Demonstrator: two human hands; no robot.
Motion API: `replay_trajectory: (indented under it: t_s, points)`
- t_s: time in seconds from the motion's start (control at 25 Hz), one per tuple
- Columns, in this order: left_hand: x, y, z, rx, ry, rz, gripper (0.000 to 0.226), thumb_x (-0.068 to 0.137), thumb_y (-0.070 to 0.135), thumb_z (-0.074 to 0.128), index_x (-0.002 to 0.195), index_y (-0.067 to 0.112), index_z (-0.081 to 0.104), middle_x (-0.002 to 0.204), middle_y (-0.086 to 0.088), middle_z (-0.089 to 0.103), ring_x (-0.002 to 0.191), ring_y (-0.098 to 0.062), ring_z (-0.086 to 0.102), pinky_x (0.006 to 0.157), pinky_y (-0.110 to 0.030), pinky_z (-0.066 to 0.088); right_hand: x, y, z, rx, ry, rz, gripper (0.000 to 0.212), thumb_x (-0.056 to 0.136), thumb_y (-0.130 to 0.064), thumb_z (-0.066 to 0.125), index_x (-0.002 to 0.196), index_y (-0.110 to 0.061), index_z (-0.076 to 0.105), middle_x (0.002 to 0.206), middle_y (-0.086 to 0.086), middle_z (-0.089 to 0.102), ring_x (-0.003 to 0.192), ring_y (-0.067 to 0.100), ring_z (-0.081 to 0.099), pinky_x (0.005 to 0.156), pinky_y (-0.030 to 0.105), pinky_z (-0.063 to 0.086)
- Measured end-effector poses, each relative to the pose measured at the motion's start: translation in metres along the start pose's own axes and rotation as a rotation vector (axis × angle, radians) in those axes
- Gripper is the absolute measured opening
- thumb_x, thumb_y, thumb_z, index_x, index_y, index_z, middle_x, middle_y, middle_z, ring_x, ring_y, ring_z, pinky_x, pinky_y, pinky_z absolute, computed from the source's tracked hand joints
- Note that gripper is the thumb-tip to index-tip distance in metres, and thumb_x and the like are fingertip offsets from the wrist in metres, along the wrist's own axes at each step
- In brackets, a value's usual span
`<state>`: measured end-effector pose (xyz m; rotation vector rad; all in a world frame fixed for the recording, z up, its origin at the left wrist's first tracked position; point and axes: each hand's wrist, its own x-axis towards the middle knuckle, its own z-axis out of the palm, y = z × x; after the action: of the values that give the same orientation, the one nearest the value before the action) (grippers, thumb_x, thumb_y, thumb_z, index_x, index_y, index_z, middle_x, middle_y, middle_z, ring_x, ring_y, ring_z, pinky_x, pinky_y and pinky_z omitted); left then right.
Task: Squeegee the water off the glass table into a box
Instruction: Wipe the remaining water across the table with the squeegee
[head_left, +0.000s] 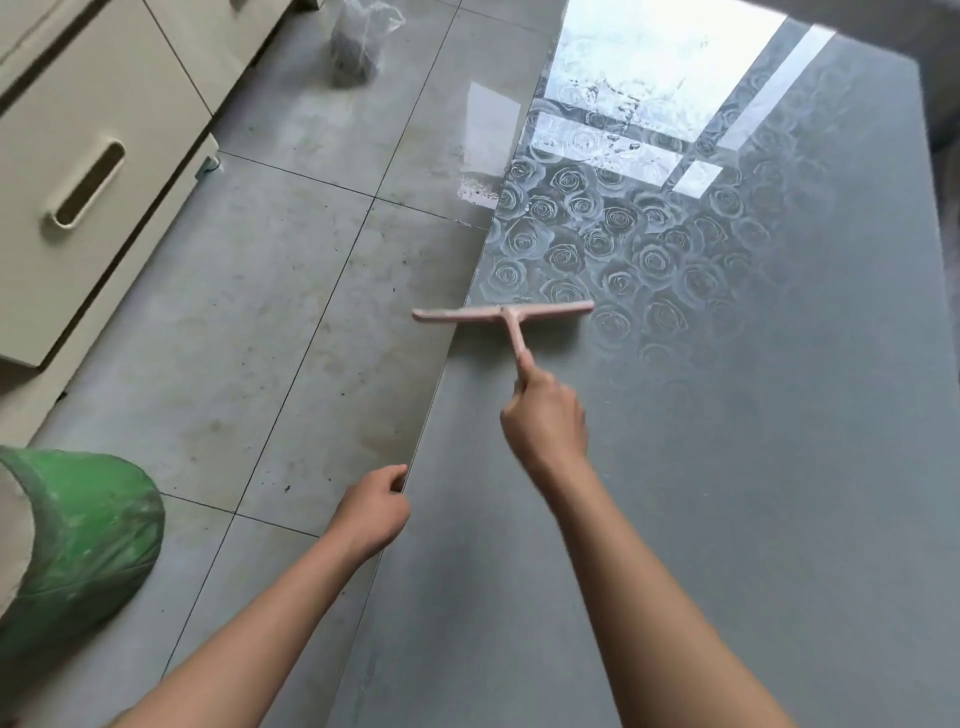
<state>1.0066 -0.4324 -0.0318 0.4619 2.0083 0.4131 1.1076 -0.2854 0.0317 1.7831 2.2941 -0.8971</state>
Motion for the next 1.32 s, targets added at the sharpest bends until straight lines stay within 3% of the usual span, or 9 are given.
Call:
replay_trajectory:
  t_s: [0.08,0.2,0.36,0.56,0.64,0.8,1.08,1.24,1.32]
  points:
    - [0.003,0.004,0.0,-0.013,0.0,0.006,0.028,0.087,0.011,0.056,0.092,0.037,0.064,0.1,0.013,0.067,0.105,-0.024,0.06,0.088,-0.03,0.047,0.026,-0.01,-0.017,0.055,0.016,0.003,0.055,0.094,-0.012,0.037,0.143,-0.037,0.035,0.093,0.012,0.056,0.094,0.036,0.053,0.075,0.034,0.038]
    - [0.008,0.016,-0.001,0.009,0.009,0.002,0.051,0.086,0.002,0.043,0.13,0.023,0.057,0.13,0.004,0.06,0.109,-0.023,0.061,0.087,-0.026,0.045,-0.005,0.008,-0.016,0.021,0.06,-0.027,0.056,0.093,-0.015,0.039,0.142,-0.042,0.034,0.095,0.014,0.063,0.091,0.038,0.056,0.068,0.034,0.034]
    - [0.015,0.033,-0.006,0.028,0.026,0.025,0.051,0.086,0.005,0.043,0.129,0.028,0.058,0.115,0.006,0.066,0.093,-0.021,0.064,0.079,-0.027,0.048,-0.033,0.023,0.001,-0.016,-0.009,-0.056,0.053,0.094,-0.015,0.036,0.142,-0.037,0.032,0.093,0.013,0.063,0.09,0.036,0.056,0.064,0.035,0.031]
    - [0.028,0.044,-0.004,0.109,0.04,0.052,0.044,0.085,0.007,0.045,0.116,0.032,0.065,0.099,0.006,0.07,0.086,-0.02,0.064,0.077,-0.028,0.049,0.071,-0.019,-0.031,0.037,-0.027,-0.03,0.052,0.094,-0.012,0.037,0.143,-0.031,0.036,0.11,0.018,0.059,0.102,0.038,0.054,0.08,0.035,0.043]
    - [0.03,0.041,-0.001,0.155,0.051,0.061,0.048,0.085,0.005,0.042,0.123,0.028,0.061,0.108,-0.001,0.068,0.099,-0.024,0.062,0.083,-0.029,0.048,0.081,-0.018,-0.045,0.112,0.008,-0.063,0.046,0.095,-0.015,0.037,0.137,-0.031,0.045,0.108,0.016,0.061,0.097,0.039,0.057,0.08,0.036,0.049]
    - [0.026,0.045,0.007,0.291,0.069,0.065,0.057,0.088,0.001,0.037,0.144,0.011,0.04,0.145,-0.009,0.042,0.131,-0.026,0.042,0.104,-0.029,0.035,0.021,0.045,-0.062,0.143,0.12,-0.172,0.044,0.096,-0.021,0.043,0.137,-0.037,0.045,0.097,0.014,0.067,0.092,0.038,0.059,0.067,0.036,0.039]
    - [0.009,0.057,0.003,0.715,0.039,0.245,0.063,0.088,0.004,0.038,0.149,0.012,0.025,0.16,0.0,0.009,0.145,-0.02,0.016,0.112,-0.034,0.029,-0.116,0.168,-0.062,0.185,-0.107,-0.138,0.042,0.094,-0.019,0.053,0.135,-0.03,0.051,0.103,0.007,0.067,0.098,0.024,0.063,0.082,0.035,0.048]
    - [-0.001,0.049,0.004,0.921,0.0,0.283,0.066,0.088,0.006,0.039,0.15,0.016,0.021,0.161,0.005,-0.002,0.144,-0.018,0.019,0.106,-0.036,0.035,-0.203,0.221,-0.048,0.182,-0.056,-0.047,0.059,0.076,0.0,0.073,0.125,-0.029,0.059,0.073,0.002,0.064,0.064,0.019,0.065,0.061,0.026,0.05]
    - [-0.002,0.047,0.005,0.94,-0.019,0.281,0.067,0.087,0.005,0.04,0.15,0.015,0.019,0.161,0.005,-0.006,0.132,-0.023,0.04,0.096,-0.035,0.043,-0.231,0.228,-0.033,0.112,-0.029,-0.009,0.064,0.064,0.005,0.08,0.118,-0.026,0.066,0.057,-0.003,0.035,0.041,0.015,0.04,0.043,0.022,0.042]
